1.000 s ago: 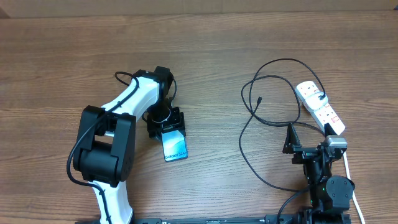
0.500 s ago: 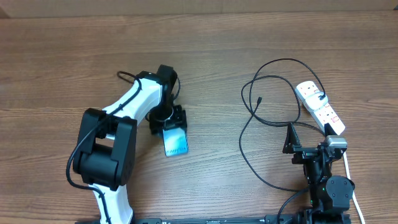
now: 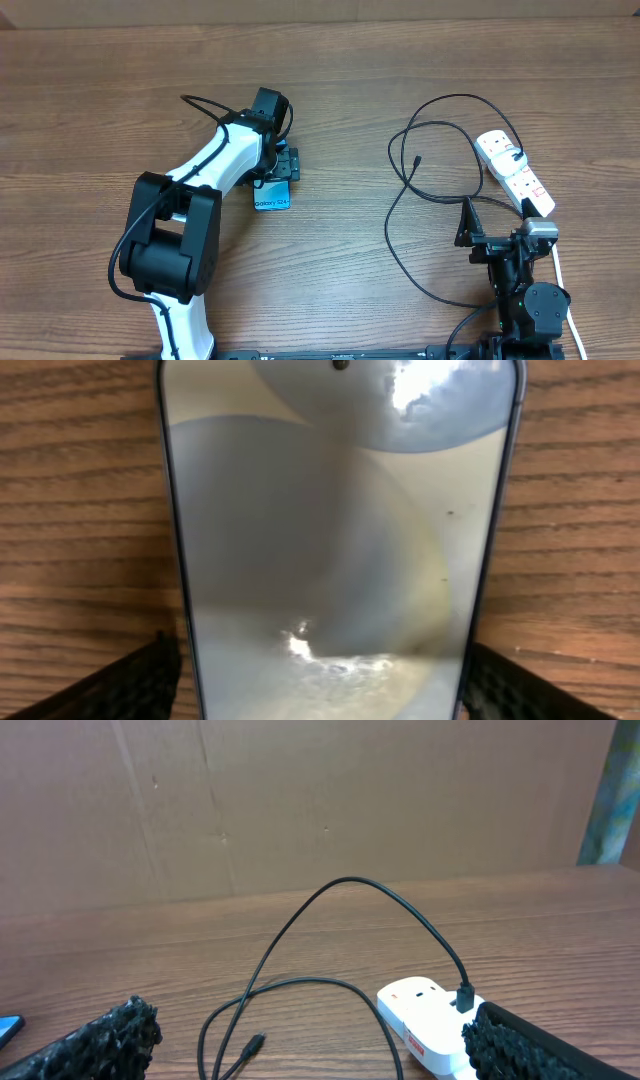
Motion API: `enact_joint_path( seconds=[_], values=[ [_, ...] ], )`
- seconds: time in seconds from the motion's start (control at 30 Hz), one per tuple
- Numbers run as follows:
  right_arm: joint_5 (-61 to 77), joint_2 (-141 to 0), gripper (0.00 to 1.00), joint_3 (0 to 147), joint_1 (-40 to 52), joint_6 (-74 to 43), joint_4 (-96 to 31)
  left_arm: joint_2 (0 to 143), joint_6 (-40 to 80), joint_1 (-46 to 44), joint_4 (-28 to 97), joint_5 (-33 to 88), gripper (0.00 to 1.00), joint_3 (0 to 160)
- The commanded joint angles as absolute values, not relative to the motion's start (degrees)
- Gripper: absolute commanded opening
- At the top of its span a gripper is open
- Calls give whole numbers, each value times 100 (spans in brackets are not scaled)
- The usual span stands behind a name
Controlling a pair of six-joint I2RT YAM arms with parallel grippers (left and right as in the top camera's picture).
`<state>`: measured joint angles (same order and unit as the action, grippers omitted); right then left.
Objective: Plug charger to phone and switch on socket
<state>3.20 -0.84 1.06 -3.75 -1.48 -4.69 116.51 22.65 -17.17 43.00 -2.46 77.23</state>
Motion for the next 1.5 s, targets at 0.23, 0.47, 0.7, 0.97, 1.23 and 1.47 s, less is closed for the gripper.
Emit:
enact_joint_path(
  seconds=[0.23,0.47,0.7,0.97,1.23,1.47],
  values=[
    [353,-23,100,45,-388,-123,-443,12195,2187,-1656,4381,-141,100,7343],
    [353,-25,100,45,-388,-123,-443,12195,1479,-1658,4381,602,100,7343],
    [351,-23,100,45,-388,-123,-443,12197,1435,-1658,4475,760,100,7343],
    [353,-23,100,45,-388,-123,-443,12197,1857,-1658,4519,1212,100,7343],
    [351,-25,100,45,-388,-123,-443,12197,2185,-1737,4626,1190,100,7343],
    [351,-23,100,45,-388,-123,-443,12208,2298,-1894,4652,768,100,7343]
  ],
)
